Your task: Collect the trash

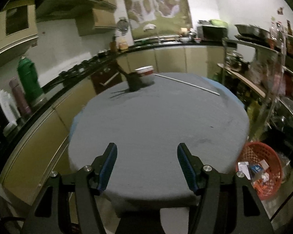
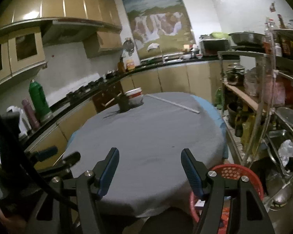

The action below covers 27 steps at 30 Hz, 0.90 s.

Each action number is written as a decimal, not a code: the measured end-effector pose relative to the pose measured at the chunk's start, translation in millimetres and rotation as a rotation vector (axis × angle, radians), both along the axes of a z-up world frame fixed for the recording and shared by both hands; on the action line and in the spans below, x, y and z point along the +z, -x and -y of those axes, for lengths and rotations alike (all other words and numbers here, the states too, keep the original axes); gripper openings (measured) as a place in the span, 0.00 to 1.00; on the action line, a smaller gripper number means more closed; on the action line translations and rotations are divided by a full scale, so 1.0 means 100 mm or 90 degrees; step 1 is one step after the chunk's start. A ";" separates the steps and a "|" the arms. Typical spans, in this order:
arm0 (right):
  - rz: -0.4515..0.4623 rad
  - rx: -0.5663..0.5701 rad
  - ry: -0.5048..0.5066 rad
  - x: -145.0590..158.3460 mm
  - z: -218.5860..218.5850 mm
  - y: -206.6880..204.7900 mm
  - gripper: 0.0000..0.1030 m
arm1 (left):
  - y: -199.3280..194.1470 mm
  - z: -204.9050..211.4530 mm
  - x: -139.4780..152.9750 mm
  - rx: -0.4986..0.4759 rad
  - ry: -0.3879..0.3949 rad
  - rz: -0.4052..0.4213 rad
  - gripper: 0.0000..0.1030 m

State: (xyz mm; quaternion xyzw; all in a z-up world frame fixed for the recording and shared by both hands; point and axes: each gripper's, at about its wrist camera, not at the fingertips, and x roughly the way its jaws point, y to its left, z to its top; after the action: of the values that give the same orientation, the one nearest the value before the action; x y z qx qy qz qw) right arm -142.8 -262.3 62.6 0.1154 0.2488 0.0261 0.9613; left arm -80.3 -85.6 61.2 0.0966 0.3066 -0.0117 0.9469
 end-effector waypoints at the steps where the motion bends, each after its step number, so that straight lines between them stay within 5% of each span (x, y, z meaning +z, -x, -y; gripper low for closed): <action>1: -0.007 0.003 0.000 -0.02 -0.08 -0.03 0.68 | 0.00 -0.05 0.00 0.008 0.002 0.003 0.65; 4: -0.027 0.010 -0.008 -0.08 -0.21 -0.10 0.68 | -0.02 -0.18 0.00 0.029 0.010 0.012 0.76; 27: -0.038 0.046 0.026 -0.09 -0.59 -0.31 0.68 | -0.14 -0.60 -0.01 0.090 0.049 0.018 0.76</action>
State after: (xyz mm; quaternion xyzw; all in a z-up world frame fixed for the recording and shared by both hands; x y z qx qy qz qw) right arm -112.2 -203.4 54.0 0.0876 0.2815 0.0521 0.9541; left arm -66.8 -25.9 59.9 0.0388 0.2988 0.0447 0.9525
